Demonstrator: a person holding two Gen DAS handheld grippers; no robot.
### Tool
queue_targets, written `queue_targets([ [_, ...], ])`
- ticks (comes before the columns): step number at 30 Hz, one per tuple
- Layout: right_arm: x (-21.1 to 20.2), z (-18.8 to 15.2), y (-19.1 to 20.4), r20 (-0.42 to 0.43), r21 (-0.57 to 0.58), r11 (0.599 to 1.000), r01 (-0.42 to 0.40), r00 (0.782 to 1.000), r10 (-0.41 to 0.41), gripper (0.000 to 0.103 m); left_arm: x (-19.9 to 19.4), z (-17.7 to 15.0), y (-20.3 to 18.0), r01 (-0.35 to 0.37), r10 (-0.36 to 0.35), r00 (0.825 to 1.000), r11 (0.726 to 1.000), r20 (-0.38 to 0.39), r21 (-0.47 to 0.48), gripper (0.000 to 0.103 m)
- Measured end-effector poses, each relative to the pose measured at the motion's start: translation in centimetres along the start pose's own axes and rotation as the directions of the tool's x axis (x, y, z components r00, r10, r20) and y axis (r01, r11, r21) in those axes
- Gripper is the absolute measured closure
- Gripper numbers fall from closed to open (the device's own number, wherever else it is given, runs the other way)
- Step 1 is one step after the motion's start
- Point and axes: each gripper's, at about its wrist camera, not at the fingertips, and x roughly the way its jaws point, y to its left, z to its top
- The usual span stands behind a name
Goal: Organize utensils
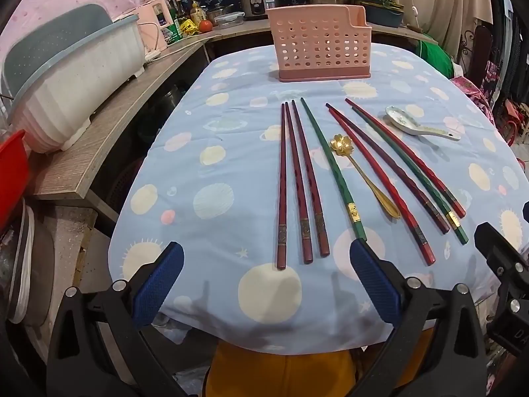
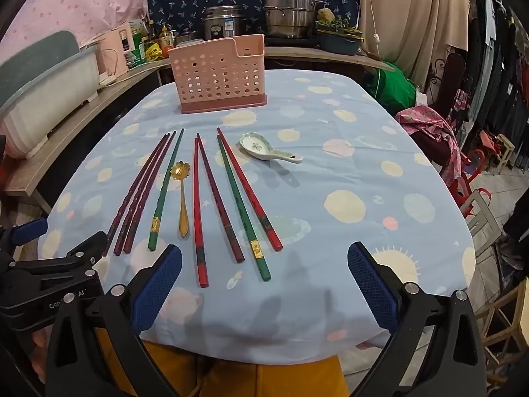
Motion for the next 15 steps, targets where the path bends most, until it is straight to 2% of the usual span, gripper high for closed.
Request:
queue_targets([
  [15,0.10,-0.17,0.00,-0.005,0.013,1.000,-0.001,1.000,0.001,0.007,0.22,-0.22,-0.15,-0.005,0.005,1.000,1.000,-0.007,-0.004,0.007],
])
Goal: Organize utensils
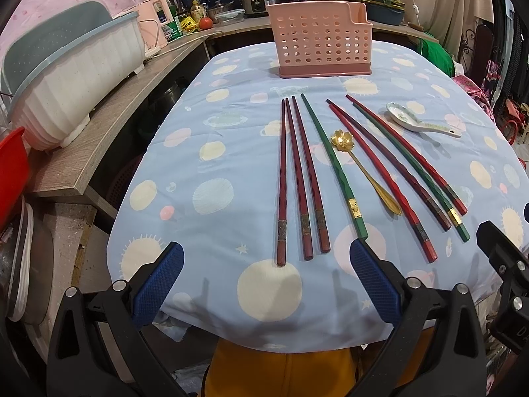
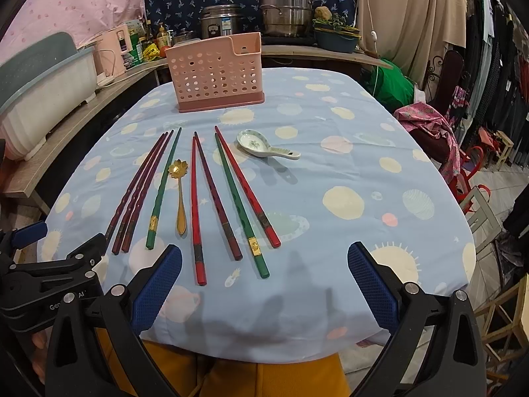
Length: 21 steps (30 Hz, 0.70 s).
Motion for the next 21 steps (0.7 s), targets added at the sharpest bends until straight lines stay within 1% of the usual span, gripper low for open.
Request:
queue_targets([
  [21,0.12,-0.08,-0.04,-0.002,0.002,1.000,0.001,1.000,-0.001,0.007,0.19,-0.22,0.08,0.000,0.000,1.000,1.000,-0.005,-0.002,0.007],
])
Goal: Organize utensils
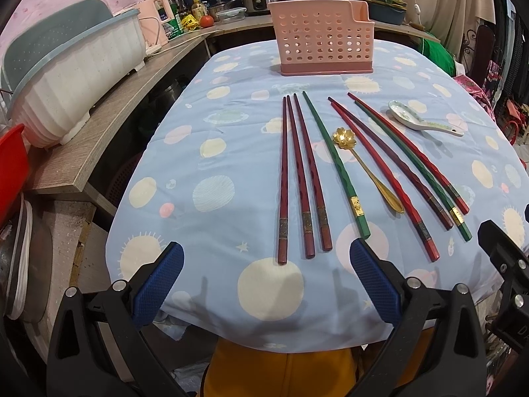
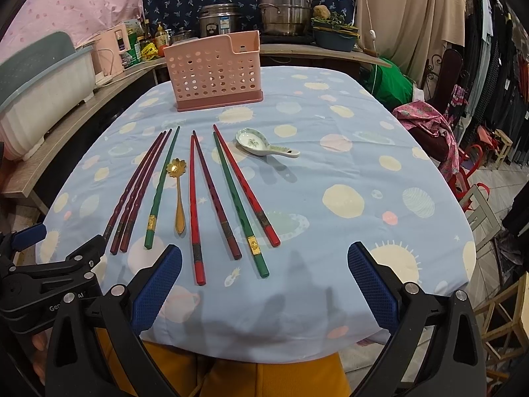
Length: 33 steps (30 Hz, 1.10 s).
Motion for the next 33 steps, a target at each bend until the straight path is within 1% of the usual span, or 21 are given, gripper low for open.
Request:
queue_targets([
  [33,0.25,-0.34,-0.14,-0.004,0.004,1.000,-0.002,1.000,0.002,0.007,0.34,-0.28,-0.28,0.005,-0.005,1.000,1.000,-0.010,-0.002,0.007],
])
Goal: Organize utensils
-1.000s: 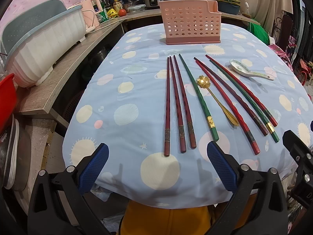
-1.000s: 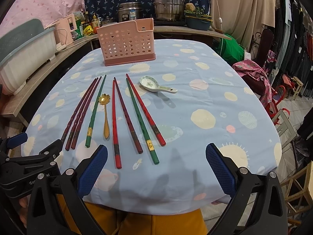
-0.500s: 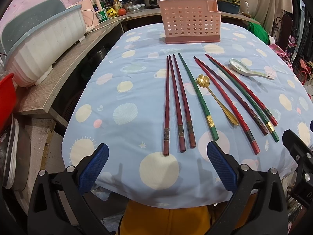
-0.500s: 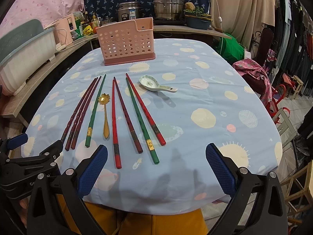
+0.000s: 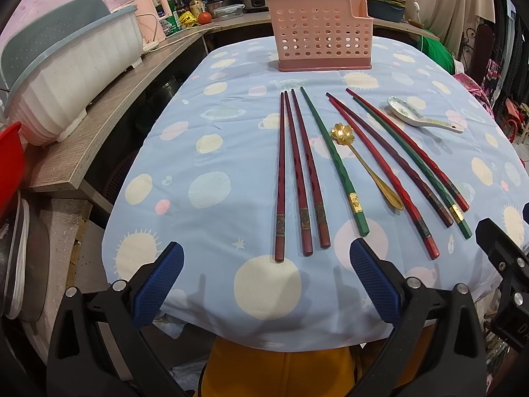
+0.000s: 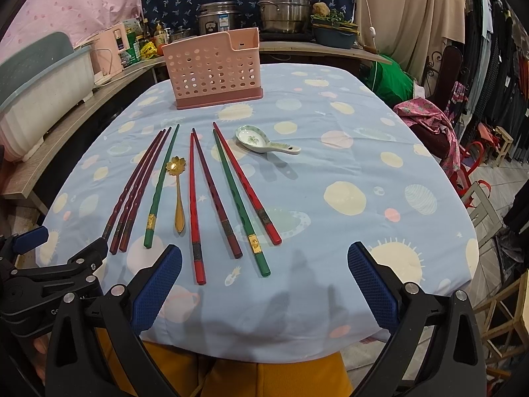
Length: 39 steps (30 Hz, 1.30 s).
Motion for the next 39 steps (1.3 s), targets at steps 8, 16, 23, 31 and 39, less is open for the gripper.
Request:
queue_targets([
  [8,0.0,0.0,0.0,0.000,0.000,1.000,0.000,1.000,0.000,0.007,0.0,0.1,0.0,0.000,0.000,1.000,1.000,-0.001,0.000,0.007],
  [16,0.0,0.1,0.0,-0.001,0.001,1.000,-0.001,1.000,0.001,0.007,0.0,0.1,0.0,0.002,-0.002,1.000,1.000,-0.003,0.001,0.007],
  [23,0.0,0.1,0.0,-0.002,0.001,1.000,-0.002,1.000,0.002,0.007,0.1,0.2,0.1,0.006,-0.006,1.000,1.000,-0.010,-0.002,0.007],
  [31,0.4,-0.2,0.1,-0.010,0.004,1.000,-0.001,1.000,0.001,0.007,1.7,0.6,1.6,0.015,-0.018,0.998,0.998,-0.068,-0.055,0.007],
  [39,1.1,0.2,0.0,-0.026,0.010,1.000,-0.009,1.000,0.009,0.007,3.5,1.1,3.8,-0.007,-0.001,0.997,0.995,-0.083,-0.101,0.007],
])
